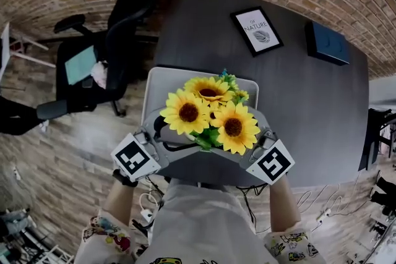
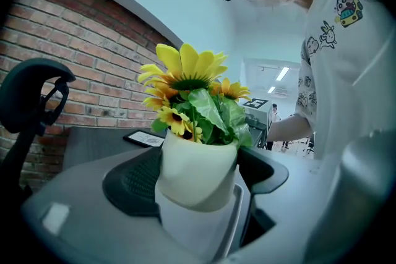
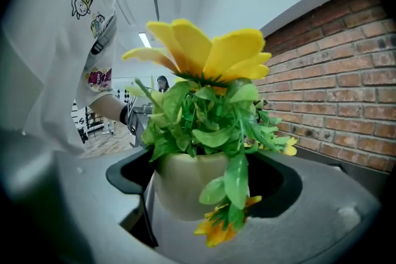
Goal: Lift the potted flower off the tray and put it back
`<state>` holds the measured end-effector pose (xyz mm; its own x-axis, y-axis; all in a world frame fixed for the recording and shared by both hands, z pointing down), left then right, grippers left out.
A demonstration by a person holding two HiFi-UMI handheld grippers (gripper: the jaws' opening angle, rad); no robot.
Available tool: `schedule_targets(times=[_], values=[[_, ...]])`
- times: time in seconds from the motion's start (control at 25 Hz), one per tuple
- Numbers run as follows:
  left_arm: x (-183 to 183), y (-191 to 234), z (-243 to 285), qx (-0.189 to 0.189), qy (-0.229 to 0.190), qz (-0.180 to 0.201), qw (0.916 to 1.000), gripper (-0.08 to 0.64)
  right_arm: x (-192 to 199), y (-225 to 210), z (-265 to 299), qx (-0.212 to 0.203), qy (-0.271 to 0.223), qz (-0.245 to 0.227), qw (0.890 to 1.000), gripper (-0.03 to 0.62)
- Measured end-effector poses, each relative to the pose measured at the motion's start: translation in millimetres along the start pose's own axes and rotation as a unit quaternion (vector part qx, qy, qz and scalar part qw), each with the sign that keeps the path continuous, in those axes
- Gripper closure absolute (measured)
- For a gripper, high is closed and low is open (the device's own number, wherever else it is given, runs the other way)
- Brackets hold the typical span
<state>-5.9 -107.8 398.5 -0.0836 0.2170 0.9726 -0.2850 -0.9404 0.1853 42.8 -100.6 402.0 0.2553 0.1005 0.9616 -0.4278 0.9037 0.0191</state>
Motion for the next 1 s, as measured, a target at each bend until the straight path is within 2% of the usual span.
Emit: schedule_targets(times=[0.08, 0.36, 0.56, 0.72, 1.0], values=[[5.1, -0.7, 1.5, 0.001, 0.003, -0.007, 1.0000, 0.146, 7.8, 1.3, -0.7, -0.001, 0.013, 0.004, 1.000, 0.141], [23.7, -1.1, 2.7, 0.012, -0.012, -0.024, 0.9996, 0.146, 24.2, 6.1, 2.3, 0.010, 0.009, 0.023, 1.000, 0.143], [44.6, 10.0, 5.4, 0.012, 0.011, -0.031, 0.9994, 0.146, 43.3, 1.4, 12.6, 0.004, 0.022, 0.023, 0.999, 0.144], [68.1, 32.0, 9.4, 0.001, 0.016, -0.047, 0.9988, 0.147, 67.6, -11.3, 29.6, 0.009, 0.020, 0.043, 0.999, 0.149], [80.1, 41.8, 3.7, -0.019, 0.008, -0.064, 0.9978, 0.150, 76.3, -11.8, 38.3, 0.031, 0.003, 0.058, 0.998, 0.163]])
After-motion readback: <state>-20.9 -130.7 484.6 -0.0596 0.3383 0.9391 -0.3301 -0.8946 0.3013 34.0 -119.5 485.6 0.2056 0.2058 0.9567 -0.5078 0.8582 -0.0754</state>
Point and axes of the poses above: the fingertips, and each gripper's own axes: z forward along the fingers, y to its left, x out of its underside, the point moved 1 cm from there along -z, backward along the fingers, and after that the axes turned 3 degrees about -y, right-handed, at the moved point
